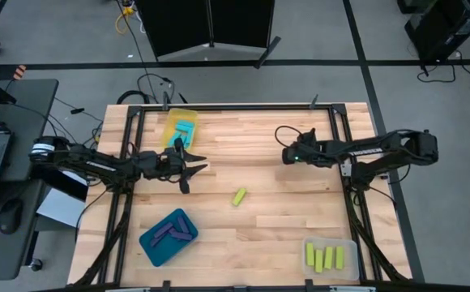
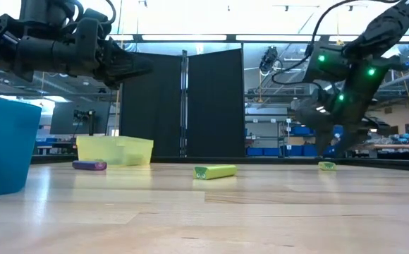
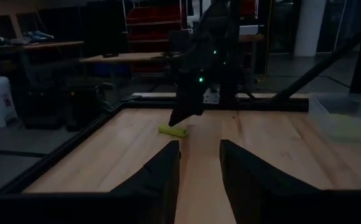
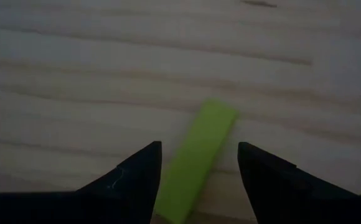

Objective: Sort blocks
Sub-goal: Put the top green block into the transparent bin

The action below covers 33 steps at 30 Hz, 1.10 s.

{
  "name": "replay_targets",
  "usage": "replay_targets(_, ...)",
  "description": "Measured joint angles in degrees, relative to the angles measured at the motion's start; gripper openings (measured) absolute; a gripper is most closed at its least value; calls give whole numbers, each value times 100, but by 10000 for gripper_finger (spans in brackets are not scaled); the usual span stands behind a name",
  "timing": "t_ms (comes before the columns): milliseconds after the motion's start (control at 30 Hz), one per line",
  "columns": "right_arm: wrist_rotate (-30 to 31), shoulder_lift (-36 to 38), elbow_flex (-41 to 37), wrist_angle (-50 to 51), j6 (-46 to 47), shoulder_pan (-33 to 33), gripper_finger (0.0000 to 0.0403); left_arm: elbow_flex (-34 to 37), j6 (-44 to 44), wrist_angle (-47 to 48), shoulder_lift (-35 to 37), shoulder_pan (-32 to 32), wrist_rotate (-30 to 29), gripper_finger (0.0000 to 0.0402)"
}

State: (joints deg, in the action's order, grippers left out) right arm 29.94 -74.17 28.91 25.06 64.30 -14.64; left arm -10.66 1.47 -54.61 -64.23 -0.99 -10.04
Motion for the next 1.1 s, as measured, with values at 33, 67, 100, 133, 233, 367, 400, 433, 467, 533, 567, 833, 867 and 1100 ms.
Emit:
replay_targets(33,1,-87,0,-48,-23,-15,222,0,-17,2,0,0,0,121)
replay_targets(67,-24,-194,0,-157,-66,-28,222,-1,-19,2,0,0,0,121)
replay_targets(100,-103,-318,0,-283,-137,-53,222,-2,-21,2,0,0,0,121)
replay_targets(133,-144,-454,0,-401,-199,-66,222,-2,-21,3,0,0,0,121)
replay_targets(233,-163,-783,15,-620,-417,-124,221,-4,-24,13,0,0,0,121)
replay_targets(367,-124,-1042,193,-477,-553,-132,211,-4,-24,13,-2,0,0,121)
replay_targets(400,-126,-1087,234,-450,-641,-135,206,-4,-24,13,-2,0,0,121)
replay_targets(433,-132,-1101,272,-423,-761,-137,201,-4,-24,13,-2,0,0,121)
replay_targets(467,-142,-1102,295,-400,-898,-134,194,-4,-24,13,-2,0,0,121)
replay_targets(533,-189,-1097,339,-384,-1167,-137,177,-4,-26,15,-2,0,0,121)
replay_targets(567,-227,-1091,357,-364,-1278,-139,166,-4,-26,19,-2,0,0,121)
replay_targets(833,-545,-1073,425,-336,-2216,-163,112,-4,-47,37,-3,0,0,121)
replay_targets(867,-585,-1075,462,-272,-2308,-165,112,-4,-48,37,-2,0,0,121)
replay_targets(1100,-1146,-935,1061,270,-2788,292,112,-4,-61,45,-4,0,0,121)
